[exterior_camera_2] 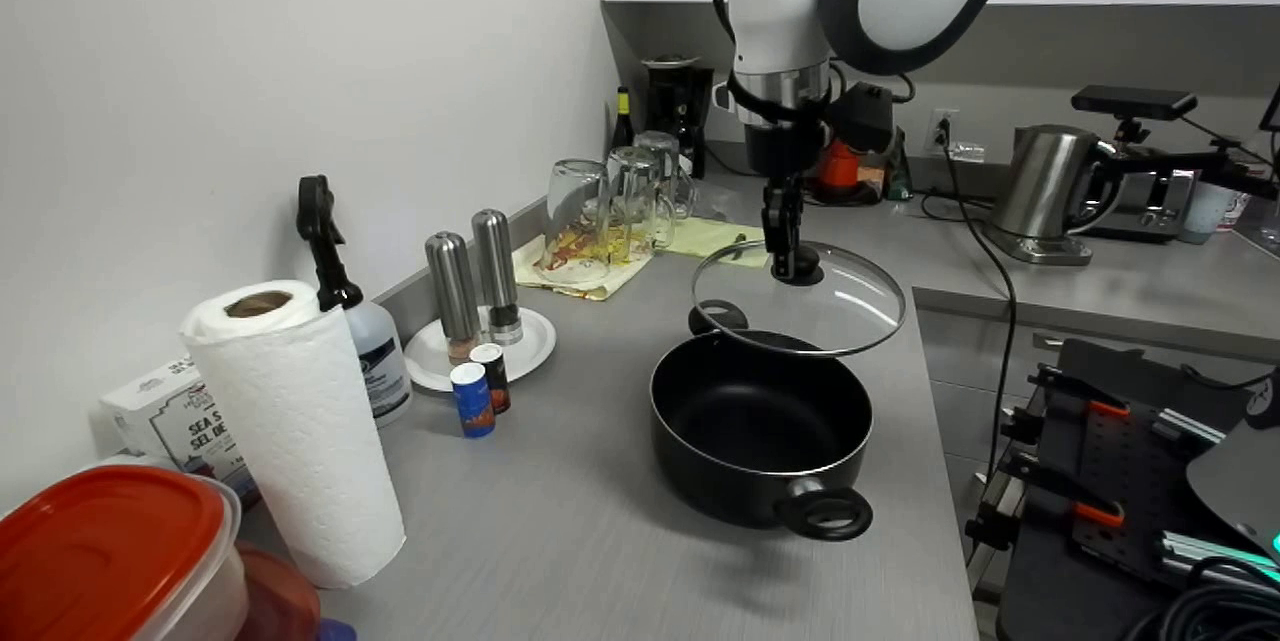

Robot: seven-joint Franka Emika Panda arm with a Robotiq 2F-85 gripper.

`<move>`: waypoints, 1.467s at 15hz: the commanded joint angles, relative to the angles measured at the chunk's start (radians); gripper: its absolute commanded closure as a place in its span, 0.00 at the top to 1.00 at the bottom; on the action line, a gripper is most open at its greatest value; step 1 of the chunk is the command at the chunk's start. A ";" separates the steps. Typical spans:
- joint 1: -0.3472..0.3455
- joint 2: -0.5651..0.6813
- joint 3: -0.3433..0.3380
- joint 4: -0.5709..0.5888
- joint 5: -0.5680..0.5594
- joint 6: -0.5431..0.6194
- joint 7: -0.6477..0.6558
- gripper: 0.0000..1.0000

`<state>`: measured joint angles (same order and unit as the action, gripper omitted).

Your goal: Place the lid on the pot

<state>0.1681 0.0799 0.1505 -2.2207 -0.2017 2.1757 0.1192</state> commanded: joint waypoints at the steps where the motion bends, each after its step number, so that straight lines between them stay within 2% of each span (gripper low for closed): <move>1: 0.025 -0.003 0.024 -0.011 -0.024 0.016 -0.033 0.24; 12: 0.082 0.121 0.052 0.021 -0.072 0.103 -0.031 0.24; 22: 0.123 0.165 0.060 0.050 -0.077 0.114 -0.035 0.24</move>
<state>0.2799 0.2425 0.2080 -2.1961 -0.2579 2.2957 0.0968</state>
